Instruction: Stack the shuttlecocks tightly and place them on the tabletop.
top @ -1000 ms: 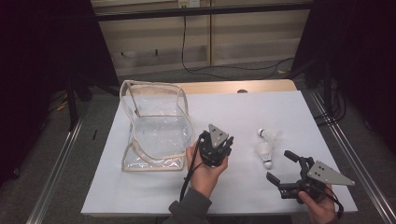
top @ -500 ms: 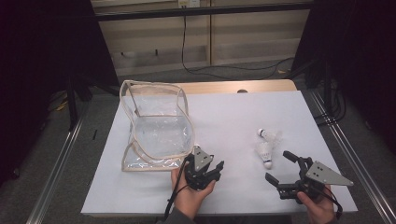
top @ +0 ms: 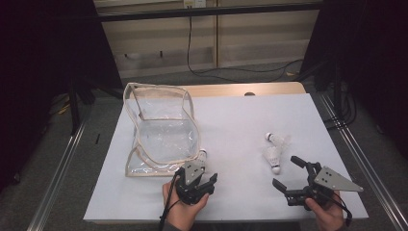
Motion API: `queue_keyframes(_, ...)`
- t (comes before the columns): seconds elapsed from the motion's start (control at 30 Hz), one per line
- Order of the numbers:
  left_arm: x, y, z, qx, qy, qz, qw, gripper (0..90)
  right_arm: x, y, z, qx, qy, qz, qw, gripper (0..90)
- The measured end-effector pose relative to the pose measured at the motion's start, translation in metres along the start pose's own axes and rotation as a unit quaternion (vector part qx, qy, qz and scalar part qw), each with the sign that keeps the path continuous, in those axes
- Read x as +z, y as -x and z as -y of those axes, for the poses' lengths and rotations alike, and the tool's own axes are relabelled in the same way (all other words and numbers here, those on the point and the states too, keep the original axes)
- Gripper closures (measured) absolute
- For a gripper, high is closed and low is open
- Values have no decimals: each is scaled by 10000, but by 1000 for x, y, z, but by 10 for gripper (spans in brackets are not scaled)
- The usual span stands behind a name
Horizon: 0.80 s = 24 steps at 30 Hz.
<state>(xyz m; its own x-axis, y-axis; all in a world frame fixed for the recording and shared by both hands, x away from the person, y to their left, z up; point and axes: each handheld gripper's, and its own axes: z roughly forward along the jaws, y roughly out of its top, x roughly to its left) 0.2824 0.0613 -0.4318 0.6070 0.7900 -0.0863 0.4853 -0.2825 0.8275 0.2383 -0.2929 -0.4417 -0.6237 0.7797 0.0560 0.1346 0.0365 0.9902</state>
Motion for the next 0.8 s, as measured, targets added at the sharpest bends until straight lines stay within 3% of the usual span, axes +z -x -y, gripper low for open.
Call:
queue_keyframes(0.07, 4, -3, 0, -85, -22, -81, 9999, 523, 0, 0, 0, 15, -1, 4, 10000, 4)
queue_keyframes(0.33, 22, -4, -2, -4, 10, -432, 9991, 586, 0, 1, 0, 10, -4, 3, 10000, 4)
queue_keyframes(0.5, 31, -1, -3, -68, 135, -737, 9972, 665, -1, 1, 0, 9, -6, 21, 10000, 4)
queue_keyframes(0.57, 31, -1, -3, -80, 159, -814, 9965, 739, -1, 1, 0, 8, -7, 20, 10000, 4)
queue_keyframes(0.7, 30, 1, -2, -95, 133, -876, 9960, 896, -1, 1, 0, 15, -5, 12, 10000, 4)
queue_keyframes(0.8, 29, 1, -3, -84, 139, -827, 9964, 900, -1, 1, 0, 18, -3, 17, 10000, 4)
